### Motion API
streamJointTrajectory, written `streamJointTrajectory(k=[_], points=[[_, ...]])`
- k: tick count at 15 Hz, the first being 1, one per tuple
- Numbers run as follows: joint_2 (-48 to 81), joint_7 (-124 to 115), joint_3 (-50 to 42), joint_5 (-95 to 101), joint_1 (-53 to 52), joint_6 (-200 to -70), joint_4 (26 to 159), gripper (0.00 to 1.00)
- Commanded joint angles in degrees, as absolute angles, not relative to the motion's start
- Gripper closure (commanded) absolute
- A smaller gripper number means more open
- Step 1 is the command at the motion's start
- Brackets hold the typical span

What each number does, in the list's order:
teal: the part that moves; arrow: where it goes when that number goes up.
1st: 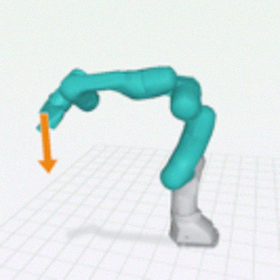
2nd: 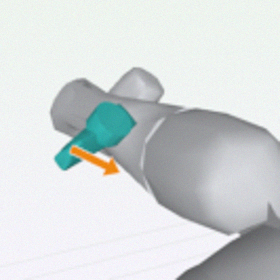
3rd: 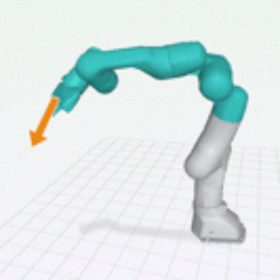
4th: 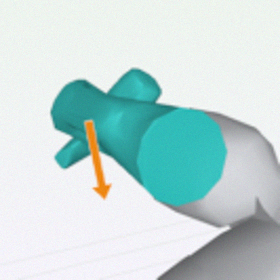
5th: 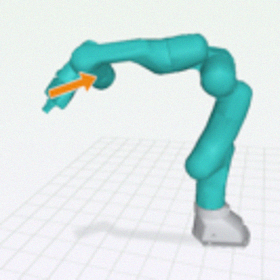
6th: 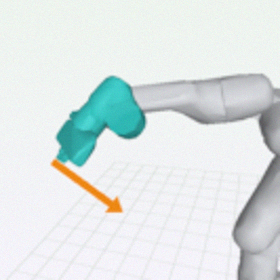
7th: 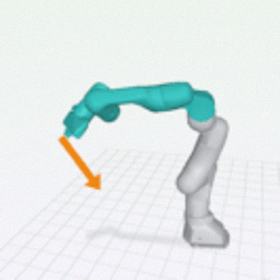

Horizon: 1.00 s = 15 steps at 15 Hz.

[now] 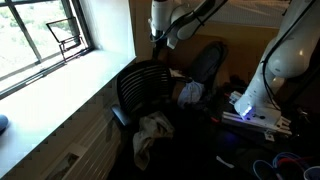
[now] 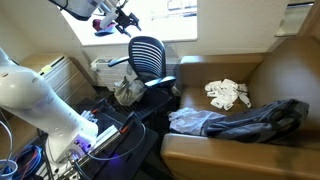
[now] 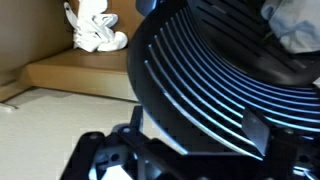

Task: Move the bag and clothing from the black chair to the brown chair then hang the belt on the armrest of the black chair

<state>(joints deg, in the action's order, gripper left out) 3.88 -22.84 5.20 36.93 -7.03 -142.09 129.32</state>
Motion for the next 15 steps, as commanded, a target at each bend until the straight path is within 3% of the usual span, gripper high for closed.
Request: streamJointTrajectory(k=[1,5,10,15], points=[[4.9,-8.2,5.8,28.9,-6.4,-144.8,131.3,0.0],[5.0,-14.6,5.3,31.5,-7.6,-143.3,130.0,0.0],[12.7,1.1,10.5,14.0,-9.4,-148.6,132.6,0.0],[18.6,19.3,17.4,-3.4,-6.7,-143.8,132.1,0.0]])
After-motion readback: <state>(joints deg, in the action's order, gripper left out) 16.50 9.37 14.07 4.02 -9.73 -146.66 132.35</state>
